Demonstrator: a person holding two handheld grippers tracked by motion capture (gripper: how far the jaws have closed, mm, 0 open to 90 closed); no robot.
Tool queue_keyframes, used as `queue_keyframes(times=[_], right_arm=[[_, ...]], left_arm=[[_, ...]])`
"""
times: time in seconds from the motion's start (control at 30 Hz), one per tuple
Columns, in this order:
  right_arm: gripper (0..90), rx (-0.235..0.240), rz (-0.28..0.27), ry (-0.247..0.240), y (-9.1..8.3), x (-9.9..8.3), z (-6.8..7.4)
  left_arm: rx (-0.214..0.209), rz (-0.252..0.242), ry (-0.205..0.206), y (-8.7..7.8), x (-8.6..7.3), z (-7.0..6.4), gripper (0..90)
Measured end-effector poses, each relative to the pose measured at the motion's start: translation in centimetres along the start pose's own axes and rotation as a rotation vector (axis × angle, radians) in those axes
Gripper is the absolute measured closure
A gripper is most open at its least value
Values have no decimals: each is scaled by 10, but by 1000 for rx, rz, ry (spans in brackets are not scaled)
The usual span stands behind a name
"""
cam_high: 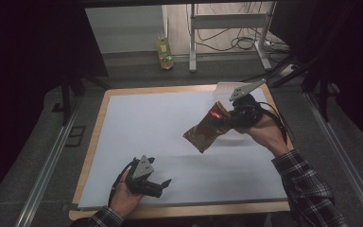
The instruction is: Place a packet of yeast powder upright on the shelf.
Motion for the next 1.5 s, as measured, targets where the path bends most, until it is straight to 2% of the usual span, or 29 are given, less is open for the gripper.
queue_keyframes(times=[0.13,0.33,0.6,0.97,1.07,1.13,1.3,1.5], right_arm=[[772,1,-5,-20,-8,2,-4],[773,-12,-19,-14,-19,6,-12],[777,-28,-6,-15,-33,10,-22],[784,-102,-8,-57,-53,22,-36],[783,-135,1,-95,-61,26,-41],[783,-141,0,-99,-63,27,-42],[783,-182,-8,-107,-77,34,-54],[783,-240,4,-121,-87,39,-73]], left_arm=[[3,0,6,1,0,0,34],[10,11,25,1,-1,0,35],[11,26,35,2,-1,-1,36],[13,30,45,3,-2,-1,37],[13,29,45,3,-2,-2,37],[13,35,49,3,-2,-2,37],[15,34,62,4,-2,-4,36],[25,20,49,2,-1,-1,35]])
Point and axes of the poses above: each handheld gripper's, and its own axes: y roughly forward along the jaws, x roughly out of its top, z roughly to its left, the point moved 5 cm from there along y, roughly forward along the jaws, and after that the axes turned 7 degrees about x, right-handed, at the moved point
